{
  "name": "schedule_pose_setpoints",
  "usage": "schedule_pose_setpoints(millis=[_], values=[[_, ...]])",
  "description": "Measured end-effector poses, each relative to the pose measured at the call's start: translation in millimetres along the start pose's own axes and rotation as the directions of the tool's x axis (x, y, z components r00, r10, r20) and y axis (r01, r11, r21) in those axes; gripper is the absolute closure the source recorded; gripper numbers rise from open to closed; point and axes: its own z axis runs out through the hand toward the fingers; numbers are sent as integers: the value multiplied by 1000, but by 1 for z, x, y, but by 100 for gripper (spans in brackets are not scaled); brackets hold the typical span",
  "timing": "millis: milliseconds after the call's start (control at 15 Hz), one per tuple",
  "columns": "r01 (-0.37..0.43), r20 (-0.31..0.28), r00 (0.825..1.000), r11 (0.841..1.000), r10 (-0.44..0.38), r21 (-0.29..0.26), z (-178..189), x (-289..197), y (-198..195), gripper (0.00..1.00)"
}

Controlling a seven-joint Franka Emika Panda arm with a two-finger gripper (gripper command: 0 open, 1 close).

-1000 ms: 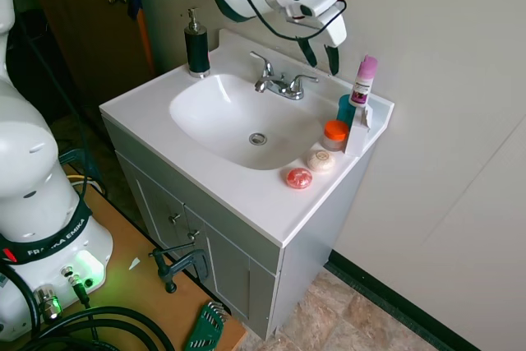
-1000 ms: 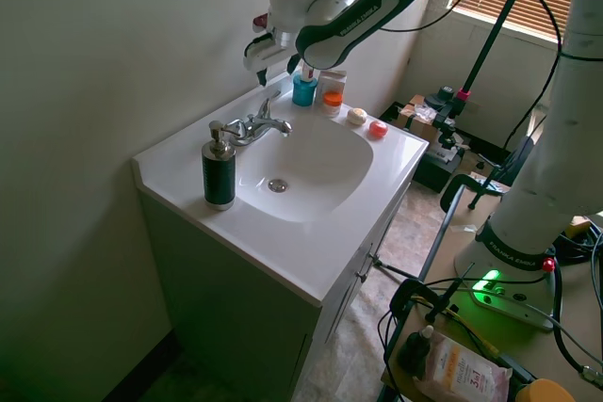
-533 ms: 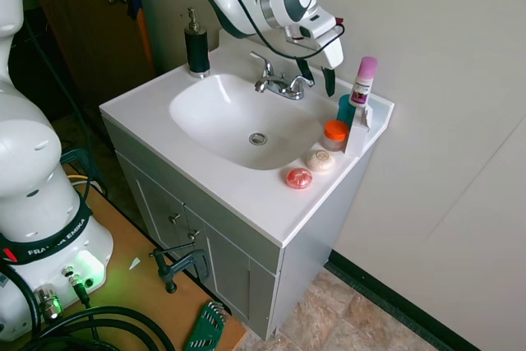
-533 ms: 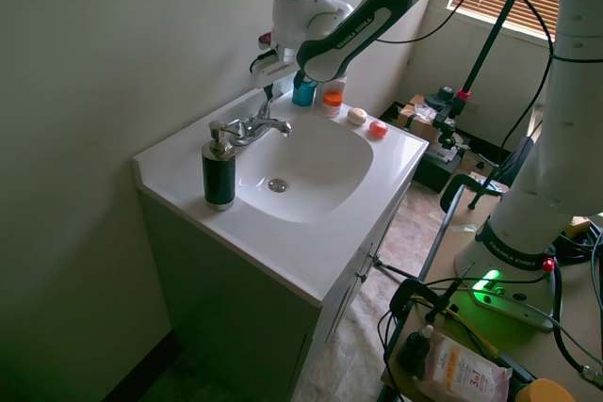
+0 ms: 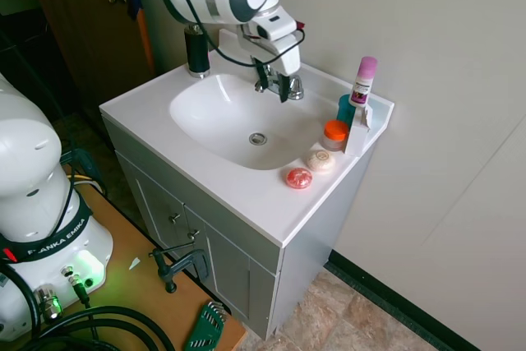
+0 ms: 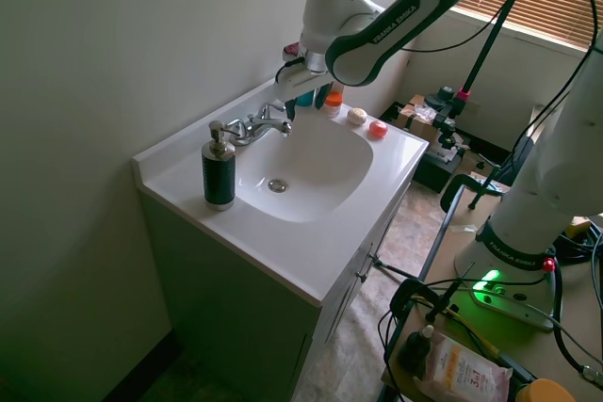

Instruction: Turn on the cold water

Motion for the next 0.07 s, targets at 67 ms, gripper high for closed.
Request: schedule_pose_setpoints(millis=[67], values=[[13,25,1000,1000,-13,6,-9,-9,5,0]])
